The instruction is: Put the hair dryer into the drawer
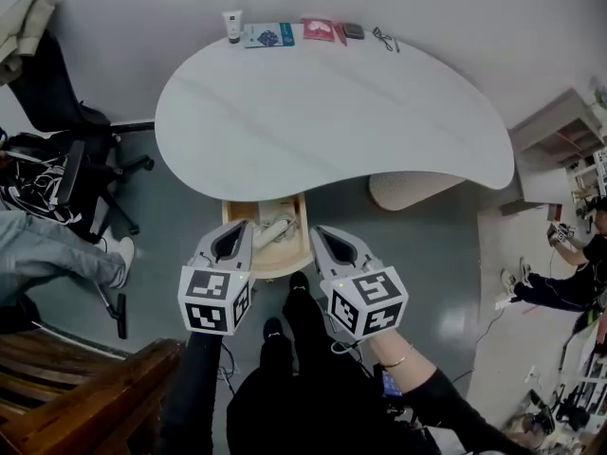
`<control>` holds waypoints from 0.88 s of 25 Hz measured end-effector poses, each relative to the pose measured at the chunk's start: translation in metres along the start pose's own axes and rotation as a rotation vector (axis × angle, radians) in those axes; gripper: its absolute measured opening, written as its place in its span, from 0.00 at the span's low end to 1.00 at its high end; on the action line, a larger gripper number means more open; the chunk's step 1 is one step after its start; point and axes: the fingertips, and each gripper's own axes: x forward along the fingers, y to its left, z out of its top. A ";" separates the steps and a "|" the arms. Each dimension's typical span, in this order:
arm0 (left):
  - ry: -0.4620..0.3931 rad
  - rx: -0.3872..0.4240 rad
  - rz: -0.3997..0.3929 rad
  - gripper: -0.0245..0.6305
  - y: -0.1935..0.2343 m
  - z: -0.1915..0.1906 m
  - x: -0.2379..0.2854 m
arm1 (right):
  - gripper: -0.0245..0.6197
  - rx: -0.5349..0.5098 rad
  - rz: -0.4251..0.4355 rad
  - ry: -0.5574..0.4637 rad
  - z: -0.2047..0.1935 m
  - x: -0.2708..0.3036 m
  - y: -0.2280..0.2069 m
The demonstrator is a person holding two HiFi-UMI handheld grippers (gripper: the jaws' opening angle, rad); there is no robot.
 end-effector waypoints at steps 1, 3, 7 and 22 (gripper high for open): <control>-0.017 0.000 0.002 0.05 0.000 0.003 -0.005 | 0.04 -0.002 0.003 -0.011 0.002 -0.003 0.003; -0.048 -0.003 0.005 0.05 -0.001 0.009 -0.015 | 0.04 -0.005 0.007 -0.028 0.006 -0.009 0.007; -0.104 -0.001 0.008 0.05 -0.005 0.019 -0.036 | 0.04 -0.011 0.011 -0.058 0.012 -0.021 0.013; -0.232 -0.006 0.005 0.05 -0.019 0.031 -0.096 | 0.04 -0.058 0.032 -0.177 0.025 -0.061 0.035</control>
